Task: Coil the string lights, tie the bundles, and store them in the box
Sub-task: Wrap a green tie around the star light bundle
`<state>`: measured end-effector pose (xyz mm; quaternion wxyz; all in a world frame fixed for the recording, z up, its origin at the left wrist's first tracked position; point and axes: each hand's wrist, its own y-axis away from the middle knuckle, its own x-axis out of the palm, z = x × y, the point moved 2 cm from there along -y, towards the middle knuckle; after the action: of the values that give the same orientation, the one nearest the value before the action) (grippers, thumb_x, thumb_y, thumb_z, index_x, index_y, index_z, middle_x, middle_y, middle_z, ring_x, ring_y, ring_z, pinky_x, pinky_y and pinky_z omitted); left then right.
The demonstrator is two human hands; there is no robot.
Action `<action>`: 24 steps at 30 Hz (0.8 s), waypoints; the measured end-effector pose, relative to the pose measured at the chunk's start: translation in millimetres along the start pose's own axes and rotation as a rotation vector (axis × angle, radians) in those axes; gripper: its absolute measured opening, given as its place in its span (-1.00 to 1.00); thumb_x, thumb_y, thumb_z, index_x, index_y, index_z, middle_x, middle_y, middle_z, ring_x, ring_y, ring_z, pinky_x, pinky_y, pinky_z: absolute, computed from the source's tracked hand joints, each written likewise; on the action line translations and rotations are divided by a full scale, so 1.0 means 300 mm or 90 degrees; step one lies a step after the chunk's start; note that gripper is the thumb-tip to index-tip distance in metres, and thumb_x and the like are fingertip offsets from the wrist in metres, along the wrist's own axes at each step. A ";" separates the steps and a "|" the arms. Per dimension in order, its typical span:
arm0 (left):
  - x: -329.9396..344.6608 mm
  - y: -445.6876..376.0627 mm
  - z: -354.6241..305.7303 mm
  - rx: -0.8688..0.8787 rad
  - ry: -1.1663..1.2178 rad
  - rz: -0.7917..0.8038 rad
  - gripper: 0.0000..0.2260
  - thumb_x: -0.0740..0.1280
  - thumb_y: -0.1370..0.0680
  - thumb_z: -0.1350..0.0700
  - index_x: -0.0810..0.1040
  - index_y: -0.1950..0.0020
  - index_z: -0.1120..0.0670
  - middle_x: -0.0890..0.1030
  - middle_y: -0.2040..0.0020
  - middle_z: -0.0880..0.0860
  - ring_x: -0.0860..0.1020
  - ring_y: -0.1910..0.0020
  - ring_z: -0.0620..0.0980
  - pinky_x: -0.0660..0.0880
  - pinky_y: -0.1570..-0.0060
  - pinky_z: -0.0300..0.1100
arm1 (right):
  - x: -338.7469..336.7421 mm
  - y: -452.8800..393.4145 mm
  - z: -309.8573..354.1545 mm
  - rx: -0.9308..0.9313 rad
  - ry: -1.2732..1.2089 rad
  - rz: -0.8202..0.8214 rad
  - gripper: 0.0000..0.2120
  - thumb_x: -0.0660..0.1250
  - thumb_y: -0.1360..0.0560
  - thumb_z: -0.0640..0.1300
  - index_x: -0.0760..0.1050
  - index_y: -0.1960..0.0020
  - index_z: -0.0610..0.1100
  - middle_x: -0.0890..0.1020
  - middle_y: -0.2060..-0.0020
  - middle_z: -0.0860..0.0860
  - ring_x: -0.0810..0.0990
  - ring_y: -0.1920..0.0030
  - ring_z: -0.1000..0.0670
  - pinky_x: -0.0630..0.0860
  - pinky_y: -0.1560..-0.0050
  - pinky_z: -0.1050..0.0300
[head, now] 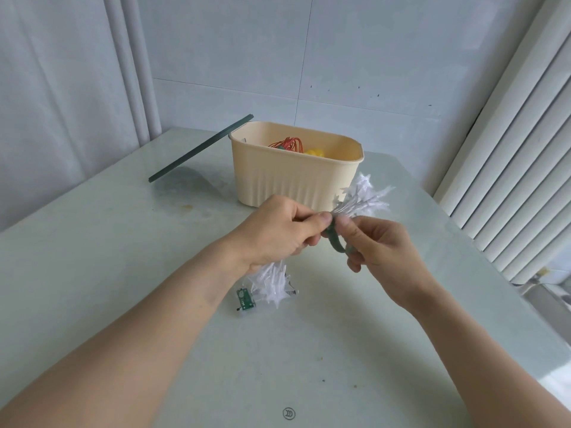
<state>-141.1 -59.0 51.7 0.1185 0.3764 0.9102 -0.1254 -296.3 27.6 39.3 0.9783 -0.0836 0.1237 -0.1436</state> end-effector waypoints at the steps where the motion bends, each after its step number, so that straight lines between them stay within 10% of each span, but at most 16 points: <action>1: -0.006 -0.001 0.004 -0.003 0.003 -0.008 -0.61 0.33 -0.62 0.03 0.56 0.25 0.32 0.43 0.39 0.06 0.28 0.43 -0.02 0.29 0.34 -0.19 | 0.001 0.000 -0.004 0.009 0.015 0.024 -0.61 0.41 -0.47 0.15 0.64 0.20 -0.20 0.48 0.41 -0.08 0.44 0.39 -0.06 0.44 0.28 0.01; 6: -0.030 -0.003 0.012 -0.015 0.014 -0.055 -0.62 0.33 -0.62 0.03 0.55 0.32 0.21 0.38 0.42 0.10 0.27 0.46 -0.02 0.28 0.31 -0.15 | 0.032 0.011 -0.008 0.069 -0.043 0.105 -0.84 0.42 -0.53 -0.20 0.61 0.11 -0.31 0.66 0.29 -0.14 0.63 0.37 -0.09 0.56 0.31 0.08; 15: -0.005 0.003 -0.012 0.066 -0.154 -0.073 -0.64 0.32 -0.63 0.08 0.54 0.39 -0.02 0.43 0.60 -0.20 0.39 0.56 -0.25 0.24 0.44 -0.45 | 0.030 0.025 0.030 -0.023 -0.100 0.044 -0.84 0.37 -0.52 -0.23 0.65 0.17 -0.28 0.64 0.33 -0.18 0.54 0.46 -0.09 0.49 0.39 0.09; 24: -0.013 0.014 -0.016 0.086 -0.216 0.024 -0.69 0.25 -0.66 0.14 0.62 0.26 0.10 0.54 0.47 -0.17 0.43 0.47 -0.20 0.32 0.38 -0.32 | 0.063 0.030 0.003 -0.009 -0.148 0.011 -0.82 0.33 -0.46 -0.19 0.59 0.24 -0.28 0.61 0.40 -0.13 0.45 0.42 -0.12 0.42 0.42 0.16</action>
<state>-136.0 -57.3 56.9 0.2475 0.3742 0.8593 -0.2456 -276.4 30.4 34.3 0.9866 -0.1057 0.0114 -0.1238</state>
